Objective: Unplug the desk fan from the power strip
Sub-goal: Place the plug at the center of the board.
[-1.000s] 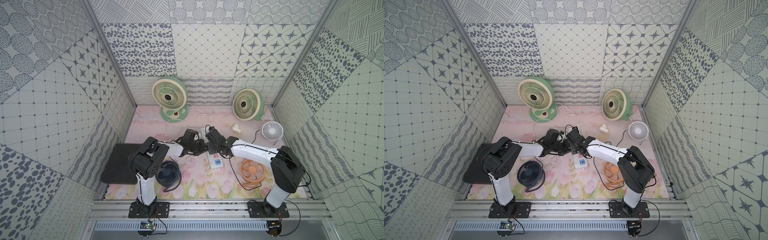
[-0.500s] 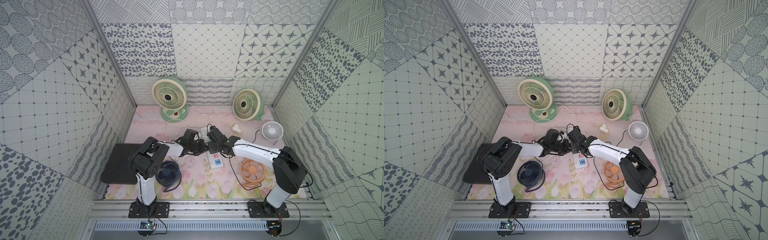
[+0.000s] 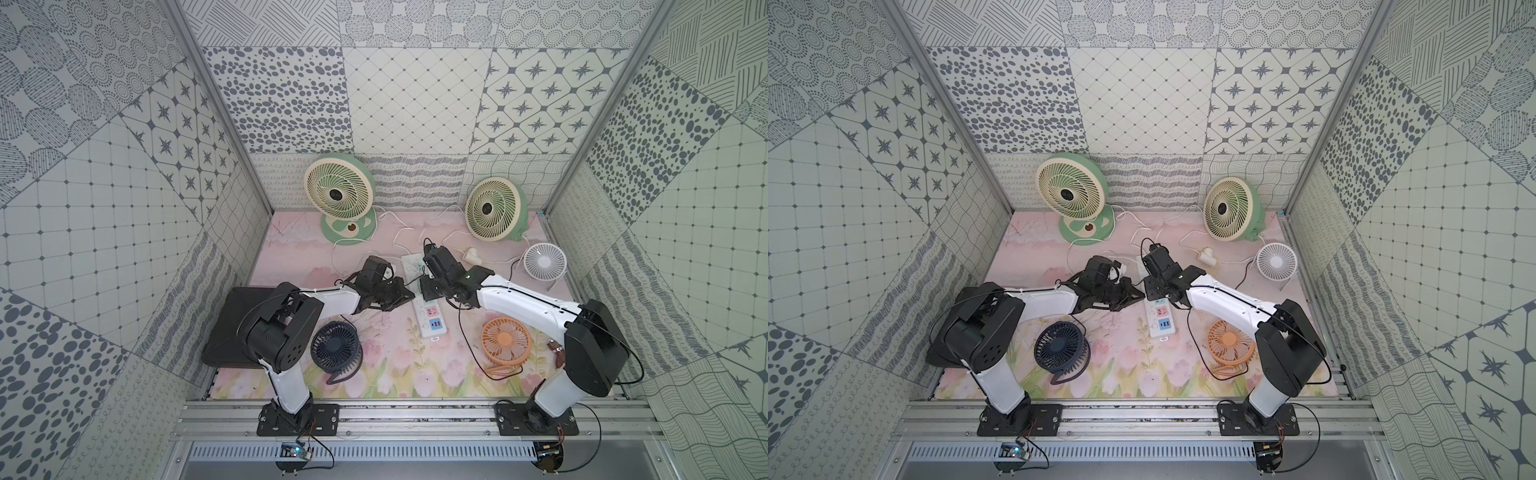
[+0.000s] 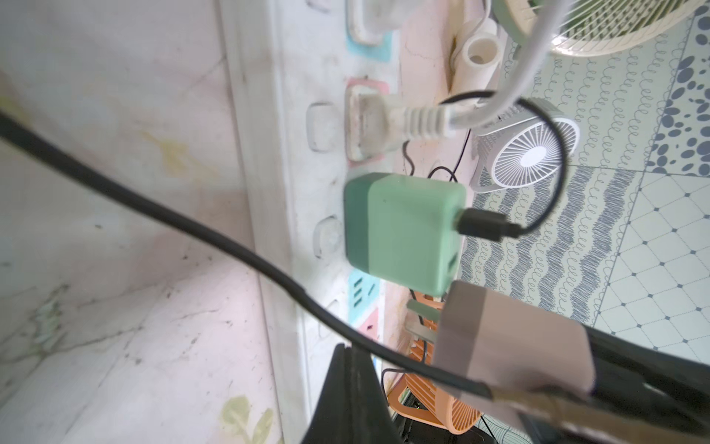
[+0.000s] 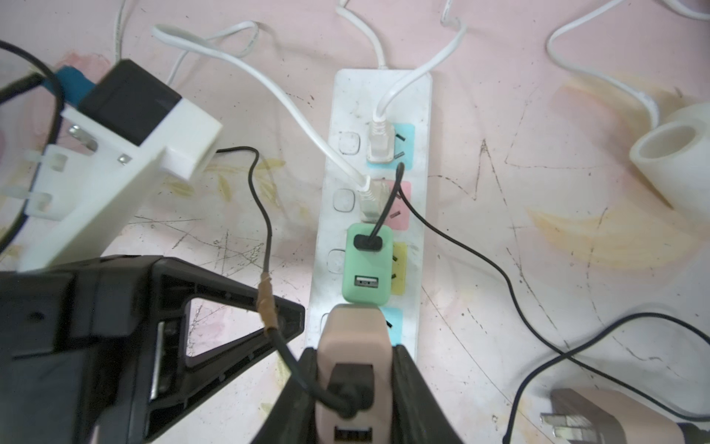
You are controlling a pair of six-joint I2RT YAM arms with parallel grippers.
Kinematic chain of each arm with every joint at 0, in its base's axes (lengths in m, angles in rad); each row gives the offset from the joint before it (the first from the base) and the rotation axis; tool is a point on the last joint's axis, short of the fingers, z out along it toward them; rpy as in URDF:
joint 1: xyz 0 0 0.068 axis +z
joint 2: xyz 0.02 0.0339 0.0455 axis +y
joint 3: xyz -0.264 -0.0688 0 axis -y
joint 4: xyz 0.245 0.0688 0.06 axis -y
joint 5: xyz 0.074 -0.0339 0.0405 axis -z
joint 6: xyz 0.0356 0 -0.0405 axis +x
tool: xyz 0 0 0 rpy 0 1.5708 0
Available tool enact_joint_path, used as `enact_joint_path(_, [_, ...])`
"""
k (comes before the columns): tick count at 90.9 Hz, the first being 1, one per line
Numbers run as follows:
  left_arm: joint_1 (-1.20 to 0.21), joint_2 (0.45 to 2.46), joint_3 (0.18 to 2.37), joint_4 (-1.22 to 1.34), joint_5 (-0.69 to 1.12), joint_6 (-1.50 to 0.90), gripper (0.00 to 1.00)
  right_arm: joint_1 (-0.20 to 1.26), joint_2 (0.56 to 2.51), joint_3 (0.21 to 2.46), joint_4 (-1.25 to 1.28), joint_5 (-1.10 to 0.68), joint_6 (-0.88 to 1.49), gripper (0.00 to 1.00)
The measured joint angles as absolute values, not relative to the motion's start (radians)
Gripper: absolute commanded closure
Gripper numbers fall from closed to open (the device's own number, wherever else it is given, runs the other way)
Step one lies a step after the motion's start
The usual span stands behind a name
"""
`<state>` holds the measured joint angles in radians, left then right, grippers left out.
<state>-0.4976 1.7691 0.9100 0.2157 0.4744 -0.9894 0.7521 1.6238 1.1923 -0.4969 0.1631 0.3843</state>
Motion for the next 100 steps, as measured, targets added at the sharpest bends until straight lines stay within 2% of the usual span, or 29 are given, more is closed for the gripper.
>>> enact_joint_path(28, [-0.457,1.501,0.848,0.118,0.398,-0.952,1.00,0.752,1.657,1.284,-0.439,-0.020,0.343,0.94])
enact_joint_path(68, [-0.339,1.076,0.765,-0.085,0.229,-0.885,1.00,0.811,1.895,1.423,-0.413,-0.308,0.322,0.90])
enact_joint_path(100, [-0.323,1.003,0.764,-0.178,0.159,-0.856,1.00,0.835,2.061,1.481,-0.410,-0.458,0.348,0.73])
